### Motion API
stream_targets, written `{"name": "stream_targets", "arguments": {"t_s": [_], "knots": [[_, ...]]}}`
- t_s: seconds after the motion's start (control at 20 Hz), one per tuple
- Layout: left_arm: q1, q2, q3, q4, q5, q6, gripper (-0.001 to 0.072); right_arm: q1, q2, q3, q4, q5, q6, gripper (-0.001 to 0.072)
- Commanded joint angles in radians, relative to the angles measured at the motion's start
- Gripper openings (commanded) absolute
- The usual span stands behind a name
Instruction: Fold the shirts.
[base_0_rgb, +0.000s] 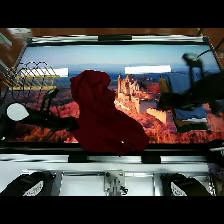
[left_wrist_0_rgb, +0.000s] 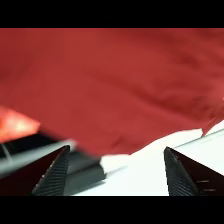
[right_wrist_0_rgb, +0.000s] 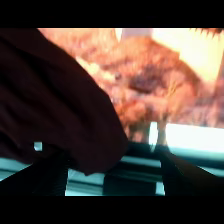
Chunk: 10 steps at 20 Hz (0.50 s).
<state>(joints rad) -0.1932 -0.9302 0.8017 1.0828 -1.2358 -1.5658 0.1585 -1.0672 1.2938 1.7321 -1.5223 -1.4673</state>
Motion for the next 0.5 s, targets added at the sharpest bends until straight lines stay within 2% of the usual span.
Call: {"name": "stream_targets", "arguments": {"t_s": [0.0, 0.3, 0.45], "knots": [[0.206, 0.052, -0.238, -0.116, 0.010, 0.081, 0.0720, 0.000, -0.102, -0.158, 0.115, 0.037, -0.032, 0.0669], [0.154, -0.035, -0.346, -0.124, 0.201, 0.078, 0.0717, -0.027, -0.226, -0.176, 0.153, -0.029, -0.036, 0.0667], [0.083, -0.098, -0.346, -0.260, 0.294, 0.131, 0.0717, -0.077, -0.232, -0.196, 0.187, -0.058, -0.037, 0.0667]]}}
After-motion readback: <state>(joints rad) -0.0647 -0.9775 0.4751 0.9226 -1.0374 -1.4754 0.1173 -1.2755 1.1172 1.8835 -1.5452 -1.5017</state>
